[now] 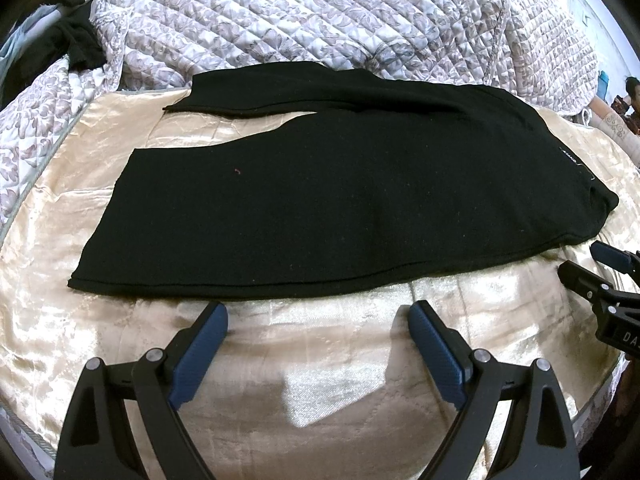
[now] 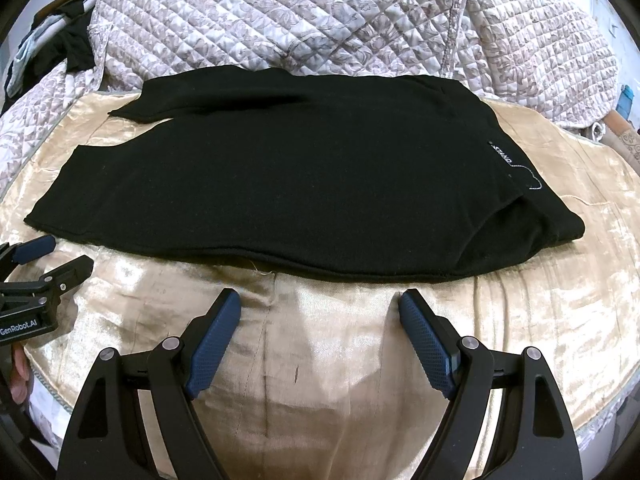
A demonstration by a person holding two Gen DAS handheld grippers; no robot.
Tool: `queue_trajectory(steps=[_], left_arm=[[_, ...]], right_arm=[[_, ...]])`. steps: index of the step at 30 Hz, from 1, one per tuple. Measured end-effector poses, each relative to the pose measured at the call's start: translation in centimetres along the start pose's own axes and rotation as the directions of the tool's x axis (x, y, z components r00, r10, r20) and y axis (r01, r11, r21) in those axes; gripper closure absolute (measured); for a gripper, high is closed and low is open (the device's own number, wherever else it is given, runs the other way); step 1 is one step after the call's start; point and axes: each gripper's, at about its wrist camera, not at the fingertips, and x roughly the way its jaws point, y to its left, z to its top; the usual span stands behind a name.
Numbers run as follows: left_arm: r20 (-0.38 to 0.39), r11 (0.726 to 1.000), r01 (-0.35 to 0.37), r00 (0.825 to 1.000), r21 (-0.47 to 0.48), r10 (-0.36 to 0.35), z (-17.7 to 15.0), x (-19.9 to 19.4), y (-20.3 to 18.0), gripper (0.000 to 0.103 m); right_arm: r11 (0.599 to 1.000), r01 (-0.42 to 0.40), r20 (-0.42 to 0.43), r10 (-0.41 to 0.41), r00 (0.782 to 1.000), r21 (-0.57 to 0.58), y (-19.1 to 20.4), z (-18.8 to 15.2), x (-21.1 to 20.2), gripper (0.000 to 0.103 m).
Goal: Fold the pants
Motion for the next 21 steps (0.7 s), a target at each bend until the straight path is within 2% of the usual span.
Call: queue_trajectory(steps=[21], left_arm=[[0.003,1.0,-0.006,1.0,0.01,0.006,0.1,-0.07,-0.13,0.008]], right_arm=[[1.0,-0.004,0.0,0.004,1.0,0.0,-0.01,-0.04,-0.07,0.022]])
